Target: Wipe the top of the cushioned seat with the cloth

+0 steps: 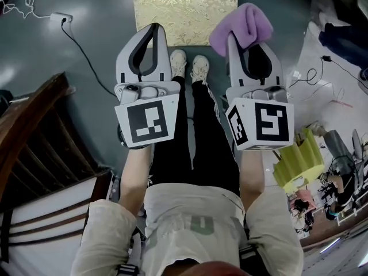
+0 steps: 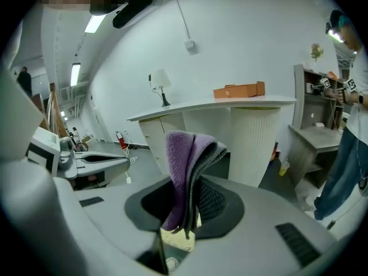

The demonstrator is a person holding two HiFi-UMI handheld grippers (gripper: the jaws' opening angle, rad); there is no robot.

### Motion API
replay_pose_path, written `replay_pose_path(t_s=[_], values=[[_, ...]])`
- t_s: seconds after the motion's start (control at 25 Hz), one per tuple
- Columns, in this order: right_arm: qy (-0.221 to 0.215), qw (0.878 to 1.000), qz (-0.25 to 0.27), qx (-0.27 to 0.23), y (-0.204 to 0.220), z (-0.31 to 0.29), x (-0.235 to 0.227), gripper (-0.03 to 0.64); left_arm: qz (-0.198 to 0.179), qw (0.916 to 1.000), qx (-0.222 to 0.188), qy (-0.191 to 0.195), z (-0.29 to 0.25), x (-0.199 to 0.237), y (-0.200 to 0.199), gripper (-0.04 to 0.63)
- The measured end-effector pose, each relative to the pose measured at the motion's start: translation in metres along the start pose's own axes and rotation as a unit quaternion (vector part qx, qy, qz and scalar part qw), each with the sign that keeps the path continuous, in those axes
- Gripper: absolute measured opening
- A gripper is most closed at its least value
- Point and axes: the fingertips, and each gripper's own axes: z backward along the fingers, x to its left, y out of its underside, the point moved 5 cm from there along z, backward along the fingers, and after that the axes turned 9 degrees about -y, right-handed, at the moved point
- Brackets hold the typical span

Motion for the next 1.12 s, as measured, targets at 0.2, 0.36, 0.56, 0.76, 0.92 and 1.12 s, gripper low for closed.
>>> replay_pose_path(t_s=[0.2,0.36,0.56,0.76,0.92,1.12], values=[[-0.082,0.996,0.015,0.027,0.011,-0.053,0.036,0.091,0.009,0.9993,0.005,-0.035,0.001,0.036,0.014,0.006],[-0.173,0.982,0.021,0.069,0.048,-0.111,0.078,0.091,0.016,0.9962,0.016,-0.083,0.009,0.066,0.036,0.006],[-0.222,0.962,-0.002,0.157,0.124,-0.179,0.137,0.091,0.035,0.9901,0.037,-0.131,0.033,0.109,0.08,0.006],[-0.231,0.947,0.0,0.222,0.175,-0.224,0.172,0.091,0.056,0.9832,0.065,-0.161,0.056,0.143,0.119,0.006],[-0.22,0.943,0.005,0.25,0.199,-0.238,0.169,0.091,0.074,0.9814,0.086,-0.155,0.059,0.146,0.147,0.006],[-0.199,0.944,0.005,0.262,0.205,-0.246,0.168,0.091,0.106,0.977,0.087,-0.163,0.07,0.16,0.152,0.006]])
